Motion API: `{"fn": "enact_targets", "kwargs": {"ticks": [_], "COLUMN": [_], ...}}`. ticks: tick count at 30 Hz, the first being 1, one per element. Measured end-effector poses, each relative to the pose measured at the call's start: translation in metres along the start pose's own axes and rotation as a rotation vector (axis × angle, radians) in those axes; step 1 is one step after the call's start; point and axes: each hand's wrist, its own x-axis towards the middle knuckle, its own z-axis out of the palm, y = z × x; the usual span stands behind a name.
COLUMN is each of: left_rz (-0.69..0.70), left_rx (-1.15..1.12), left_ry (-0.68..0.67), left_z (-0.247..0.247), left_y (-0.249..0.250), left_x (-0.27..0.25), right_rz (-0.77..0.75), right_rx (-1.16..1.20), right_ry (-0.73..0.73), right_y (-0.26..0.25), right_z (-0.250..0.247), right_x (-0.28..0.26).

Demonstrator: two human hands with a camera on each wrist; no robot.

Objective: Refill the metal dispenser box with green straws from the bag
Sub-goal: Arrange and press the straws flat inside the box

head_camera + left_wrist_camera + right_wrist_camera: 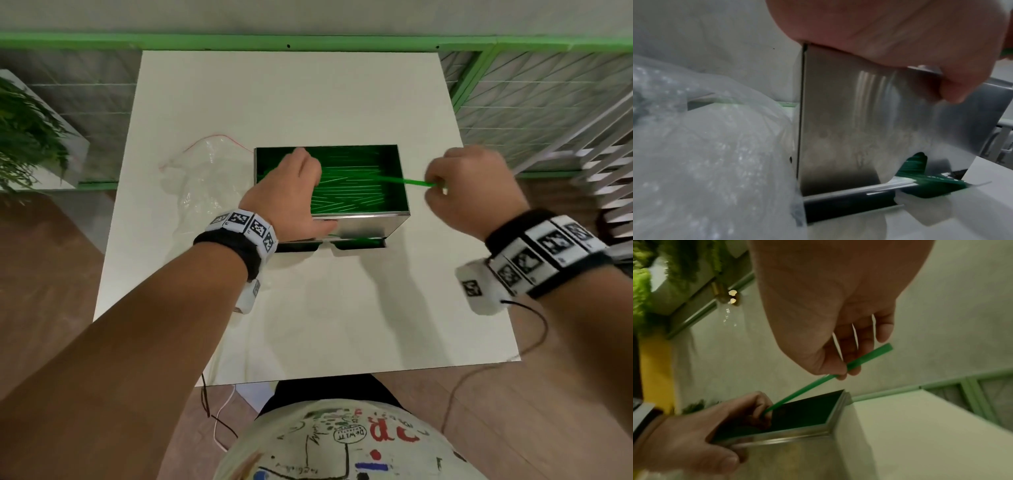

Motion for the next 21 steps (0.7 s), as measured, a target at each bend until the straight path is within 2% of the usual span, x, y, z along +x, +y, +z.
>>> {"fn": "enact_targets", "kwargs": {"ticks": [3, 5, 9, 11, 12, 14, 16, 21], "left_rz": [0.004, -0.024, -0.004, -0.003, -0.007, -0.015, -0.026, -0.068], "left_rx": [-0.041, -0.080, -0.107, -0.132, -0.151, -0.192, -0.212, -0.224], "left_ry": [0.142, 0.217, 0.136, 0.088, 0.078, 0.088, 0.111, 0.123], "left_z": [0.000, -0.001, -0.004, -0.005, -0.006, -0.005, -0.003, 0.000], "left_y": [0.000, 0.000, 0.001, 0.000, -0.001, -0.002, -0.003, -0.005], "left_x": [-0.004, -0.004, -0.001, 0.000, 0.001, 0.002, 0.002, 0.002], "right_rz": [0.042, 0.016, -0.102, -0.143, -0.147, -0.131, -0.125, -0.054], "right_rx": [0.119, 0.126, 0.101, 0.168, 0.227, 0.316, 0.296, 0.238], "right_ry": [-0.096, -0.141, -0.179, -0.191, -0.254, -0.470, -0.652, -0.802], "right_y": [-0.020, -0.031, -0.056, -0.073, -0.084, -0.104, -0.120, -0.133], "right_z": [0.008, 0.014, 0.028, 0.033, 0.035, 0.038, 0.040, 0.041], "right_x": [0.020, 0.028, 0.040, 0.045, 0.045, 0.045, 0.046, 0.057]}}
